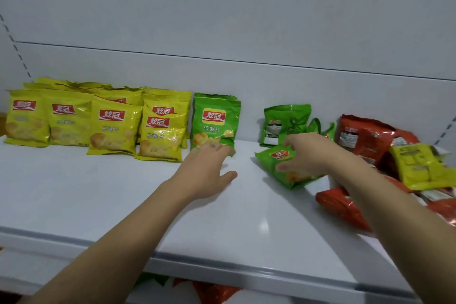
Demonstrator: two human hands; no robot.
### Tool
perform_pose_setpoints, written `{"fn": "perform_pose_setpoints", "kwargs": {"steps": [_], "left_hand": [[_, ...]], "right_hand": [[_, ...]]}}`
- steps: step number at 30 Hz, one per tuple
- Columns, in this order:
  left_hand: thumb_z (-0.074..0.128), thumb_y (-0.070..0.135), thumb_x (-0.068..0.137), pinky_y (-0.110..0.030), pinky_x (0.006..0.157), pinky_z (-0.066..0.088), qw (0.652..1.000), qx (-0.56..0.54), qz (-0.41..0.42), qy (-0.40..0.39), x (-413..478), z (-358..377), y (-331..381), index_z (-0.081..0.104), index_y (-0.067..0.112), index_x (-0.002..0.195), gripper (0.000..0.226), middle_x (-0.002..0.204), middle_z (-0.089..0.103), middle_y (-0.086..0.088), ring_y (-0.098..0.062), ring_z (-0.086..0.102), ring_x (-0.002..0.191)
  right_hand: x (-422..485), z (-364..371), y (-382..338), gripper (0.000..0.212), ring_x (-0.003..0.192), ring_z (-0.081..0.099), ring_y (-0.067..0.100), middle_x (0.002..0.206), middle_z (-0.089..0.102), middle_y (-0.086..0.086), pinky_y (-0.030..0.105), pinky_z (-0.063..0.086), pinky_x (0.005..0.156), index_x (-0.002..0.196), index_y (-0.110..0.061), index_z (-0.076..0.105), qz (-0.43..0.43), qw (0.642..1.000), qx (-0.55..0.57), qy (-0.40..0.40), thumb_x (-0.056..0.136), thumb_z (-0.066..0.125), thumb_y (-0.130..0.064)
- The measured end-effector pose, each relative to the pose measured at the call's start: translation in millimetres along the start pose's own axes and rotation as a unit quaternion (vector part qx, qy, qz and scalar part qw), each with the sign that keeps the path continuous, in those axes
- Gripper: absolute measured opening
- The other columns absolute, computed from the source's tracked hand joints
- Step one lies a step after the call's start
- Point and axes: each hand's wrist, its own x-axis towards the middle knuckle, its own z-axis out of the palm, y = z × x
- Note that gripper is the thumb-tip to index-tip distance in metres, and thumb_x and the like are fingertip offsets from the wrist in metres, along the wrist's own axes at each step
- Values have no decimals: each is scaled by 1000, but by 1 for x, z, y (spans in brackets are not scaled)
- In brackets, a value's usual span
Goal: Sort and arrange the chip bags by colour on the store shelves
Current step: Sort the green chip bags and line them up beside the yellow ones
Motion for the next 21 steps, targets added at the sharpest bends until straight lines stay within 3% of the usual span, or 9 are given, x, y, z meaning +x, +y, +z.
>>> {"fn": "perform_pose_setpoints", "kwargs": {"steps": [4,7,10,12,14,17,19,21], "left_hand": [[57,48,89,-37,103,35,999,-27,28,-19,16,15,31,41,29,139,56,140,48,3,-19,41,128],[58,47,88,-38,104,36,998,-34,41,-31,24,22,47,37,29,141,60,142,44,3,-20,40,128],[62,47,85,-39,105,36,998,-30,55,-23,26,26,50,32,30,144,69,145,39,4,-20,37,130],[66,48,81,-41,106,35,998,-32,56,-16,26,26,48,31,31,145,75,149,36,5,-19,34,134],[67,49,78,-43,103,38,998,-39,54,0,26,24,44,39,31,140,70,143,44,5,-20,40,130],[67,47,79,-41,81,47,995,-86,35,43,22,18,37,56,31,114,40,109,63,7,-19,57,101],[69,45,78,-36,73,48,986,-157,1,55,18,13,31,60,31,102,29,93,65,10,-15,58,87],[74,39,79,-27,67,46,962,-263,-43,57,13,6,27,65,29,98,24,85,64,11,-10,59,80]], "right_hand": [[-9,25,11,80,114,53,28,125,54,5,37,46,88,130,-22,46,9,998,-48,-42,67,70,-66],[-10,37,12,59,113,53,29,122,53,7,38,45,86,130,-24,46,-15,996,-85,-32,78,68,-40],[-11,38,10,48,111,56,26,120,58,3,36,46,81,129,-28,49,-44,996,-73,25,84,60,-37],[-12,28,10,45,109,59,22,118,63,-4,33,49,83,129,-31,53,-66,997,11,42,84,58,-37],[-13,16,8,40,100,62,12,111,67,-10,31,52,86,124,-29,59,-92,985,140,41,84,59,-28],[-8,6,8,26,88,66,6,95,70,-12,29,53,85,108,-26,67,-133,948,279,76,84,63,-18],[-4,3,9,18,90,68,7,93,73,-9,32,54,88,102,-27,69,-155,910,375,84,84,69,-26],[-2,-3,12,25,92,68,7,94,73,-10,29,54,87,99,-30,69,-167,882,434,74,77,76,-41]]}}
